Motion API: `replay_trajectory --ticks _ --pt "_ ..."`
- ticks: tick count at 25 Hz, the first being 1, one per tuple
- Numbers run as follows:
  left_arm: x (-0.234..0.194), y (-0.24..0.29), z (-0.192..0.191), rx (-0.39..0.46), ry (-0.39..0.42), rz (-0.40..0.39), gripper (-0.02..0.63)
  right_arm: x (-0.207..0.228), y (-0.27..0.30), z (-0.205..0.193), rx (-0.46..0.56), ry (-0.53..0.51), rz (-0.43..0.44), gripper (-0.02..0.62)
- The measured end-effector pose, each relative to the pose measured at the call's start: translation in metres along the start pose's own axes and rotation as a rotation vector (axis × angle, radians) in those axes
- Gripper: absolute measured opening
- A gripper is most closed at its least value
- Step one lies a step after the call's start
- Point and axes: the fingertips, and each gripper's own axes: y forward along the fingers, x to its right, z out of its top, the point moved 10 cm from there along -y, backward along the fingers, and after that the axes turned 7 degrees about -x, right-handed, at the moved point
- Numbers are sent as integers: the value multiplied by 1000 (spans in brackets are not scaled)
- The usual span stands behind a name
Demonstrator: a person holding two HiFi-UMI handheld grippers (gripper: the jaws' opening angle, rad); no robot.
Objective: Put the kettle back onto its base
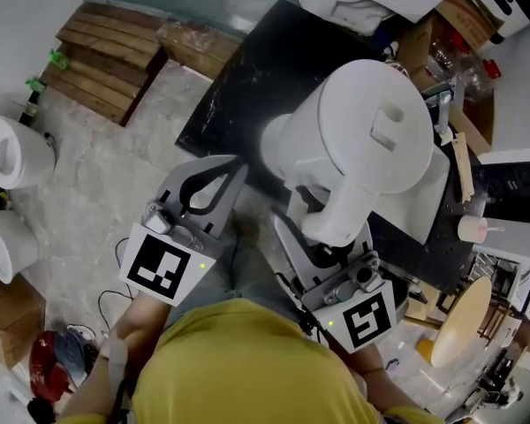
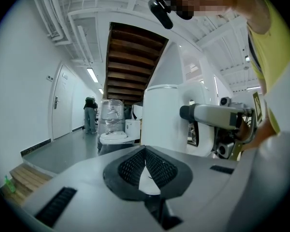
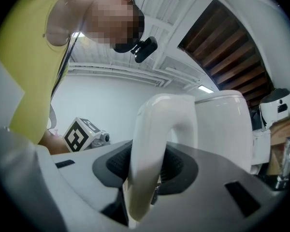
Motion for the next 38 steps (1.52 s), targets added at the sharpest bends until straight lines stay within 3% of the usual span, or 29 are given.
replay_trajectory --ticks 20,38 --pt "-17 12 -17 -51 -52 49 11 18 21 -31 -16 45 60 137" --pt "-15 11 -22 -67 -57 46 11 16 19 -40 -17 49 59 137"
